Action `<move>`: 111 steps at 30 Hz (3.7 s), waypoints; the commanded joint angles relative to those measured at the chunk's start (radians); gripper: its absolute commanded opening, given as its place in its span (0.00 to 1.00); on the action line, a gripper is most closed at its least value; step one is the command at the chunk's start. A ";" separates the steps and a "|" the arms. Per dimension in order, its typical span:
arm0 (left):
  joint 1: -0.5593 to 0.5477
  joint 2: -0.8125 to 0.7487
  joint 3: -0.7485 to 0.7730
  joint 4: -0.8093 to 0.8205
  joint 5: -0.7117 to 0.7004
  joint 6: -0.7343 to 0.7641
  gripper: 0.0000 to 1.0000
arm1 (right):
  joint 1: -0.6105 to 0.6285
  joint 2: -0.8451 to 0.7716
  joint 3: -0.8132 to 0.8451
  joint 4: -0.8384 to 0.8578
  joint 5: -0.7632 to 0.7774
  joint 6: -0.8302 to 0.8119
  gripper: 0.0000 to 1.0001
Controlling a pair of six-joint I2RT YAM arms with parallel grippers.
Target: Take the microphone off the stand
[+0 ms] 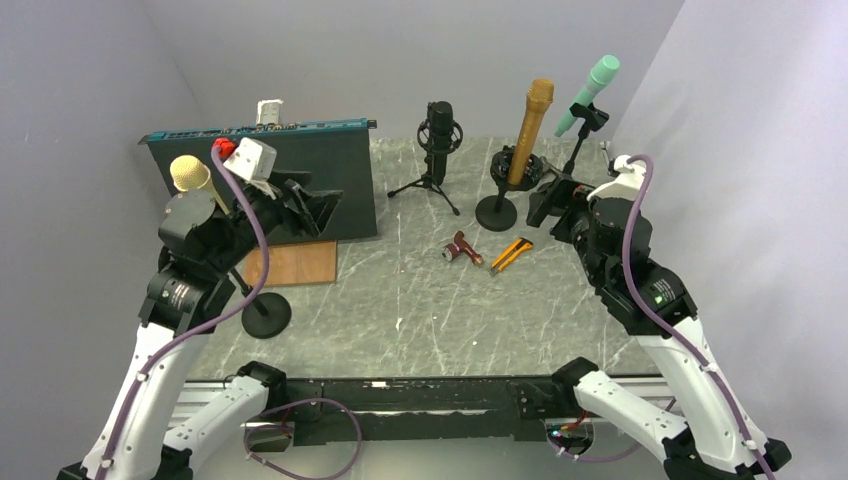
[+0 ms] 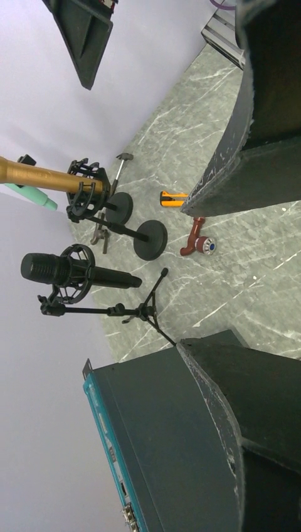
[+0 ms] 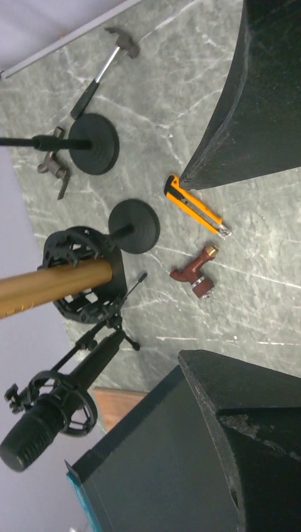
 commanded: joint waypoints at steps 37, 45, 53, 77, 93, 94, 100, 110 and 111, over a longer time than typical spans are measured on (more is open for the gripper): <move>-0.018 -0.045 -0.081 0.110 -0.017 -0.024 0.77 | -0.200 0.591 0.355 0.264 -0.236 -0.211 0.65; -0.018 -0.046 -0.083 0.110 -0.022 -0.024 0.76 | -0.201 0.609 0.339 0.281 -0.239 -0.228 0.51; -0.020 -0.048 -0.084 0.110 -0.028 -0.025 0.77 | -0.201 0.611 0.317 0.303 -0.251 -0.244 0.42; -0.022 -0.025 -0.083 0.105 -0.025 -0.035 0.77 | -0.201 0.512 0.385 0.316 -0.289 -0.349 0.00; -0.022 -0.001 -0.080 0.099 -0.023 -0.047 0.78 | -0.202 0.305 0.310 0.304 -0.276 -0.329 0.00; -0.022 0.001 -0.081 0.099 -0.022 -0.048 0.78 | -0.201 0.279 0.283 0.304 -0.266 -0.328 0.00; -0.022 0.008 -0.082 0.094 -0.042 -0.056 0.78 | -0.201 0.132 0.174 0.251 -0.133 -0.315 0.00; -0.040 0.023 -0.064 0.062 -0.083 -0.049 0.77 | -0.201 0.040 0.034 -0.054 0.233 -0.040 0.00; -0.040 0.025 -0.060 0.054 -0.088 -0.047 0.76 | -0.203 0.046 0.011 -0.078 0.251 -0.008 0.00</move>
